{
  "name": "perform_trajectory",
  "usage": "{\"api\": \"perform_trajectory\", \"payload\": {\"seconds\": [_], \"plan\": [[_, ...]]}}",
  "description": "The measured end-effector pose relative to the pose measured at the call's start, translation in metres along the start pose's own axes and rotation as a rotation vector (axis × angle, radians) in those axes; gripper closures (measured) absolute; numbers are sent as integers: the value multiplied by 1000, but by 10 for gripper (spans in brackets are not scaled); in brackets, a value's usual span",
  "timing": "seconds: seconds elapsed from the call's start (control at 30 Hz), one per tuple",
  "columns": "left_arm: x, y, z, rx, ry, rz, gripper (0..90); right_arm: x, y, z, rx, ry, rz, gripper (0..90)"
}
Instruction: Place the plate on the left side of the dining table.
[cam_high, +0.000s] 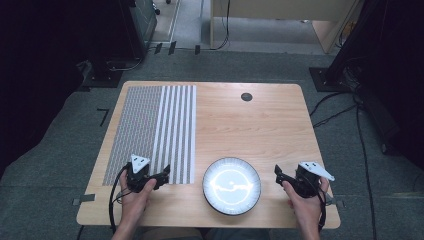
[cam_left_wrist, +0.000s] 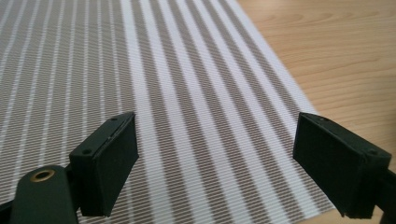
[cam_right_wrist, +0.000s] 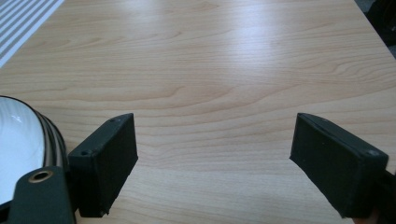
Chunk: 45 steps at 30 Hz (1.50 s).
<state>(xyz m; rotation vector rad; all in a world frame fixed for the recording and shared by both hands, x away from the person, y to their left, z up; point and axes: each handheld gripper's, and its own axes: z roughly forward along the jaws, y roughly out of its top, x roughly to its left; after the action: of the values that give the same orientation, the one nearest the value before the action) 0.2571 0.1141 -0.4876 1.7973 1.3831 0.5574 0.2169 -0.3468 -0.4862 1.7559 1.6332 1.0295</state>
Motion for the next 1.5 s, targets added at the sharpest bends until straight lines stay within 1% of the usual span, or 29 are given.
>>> {"api": "perform_trajectory", "payload": {"seconds": [0.03, 0.07, 0.1, 0.13, 0.2, 0.3, 0.37, 0.5, 0.67, 0.7, 0.8, 0.9, 1.0, 1.1, 1.5], "plan": [[0, 0, 0, 0, 0, 0, 142, 0, 0, 0, 0, 0, 0, 145], [-4, 1, 0, -8, -24, -7, 142, 3, 0, 0, 1, 9, 3, 145], [-4, 1, 0, -8, -24, -7, 141, 3, 0, 0, 1, 9, 3, 145], [-7, 1, 0, -14, -36, -9, 141, 6, 0, -1, 2, 14, 2, 146], [-8, 2, 0, -16, -42, -8, 142, 7, 0, 0, 1, 17, 3, 146], [-11, 2, 1, -16, -51, -2, 142, 13, 0, 0, 7, 24, -4, 147], [-13, 1, 2, -13, -53, 1, 142, 16, 0, 0, 7, 20, -12, 150], [-19, 1, 3, -8, -77, 7, 142, 22, 1, 0, 4, 18, -20, 156], [-28, 2, 5, 0, -94, 24, 142, 28, 2, -1, -3, 22, -13, 171], [-28, 2, 5, 0, -94, 24, 142, 28, 2, -2, -5, 23, -11, 174], [-33, 2, 6, 2, -112, 27, 142, 31, 1, -2, -10, 31, -8, 183], [-35, 2, 6, 4, -114, 30, 143, 33, 1, -2, -9, 31, -11, 192], [-41, 2, 7, 10, -123, 37, 144, 38, 0, -2, -4, 36, -13, 202], [-43, 2, 7, 9, -128, 40, 144, 40, 0, -2, -6, 42, -19, 207], [-59, 0, 9, 15, -177, 42, 144, 49, -3, -2, 1, 67, -25, 217]]}}
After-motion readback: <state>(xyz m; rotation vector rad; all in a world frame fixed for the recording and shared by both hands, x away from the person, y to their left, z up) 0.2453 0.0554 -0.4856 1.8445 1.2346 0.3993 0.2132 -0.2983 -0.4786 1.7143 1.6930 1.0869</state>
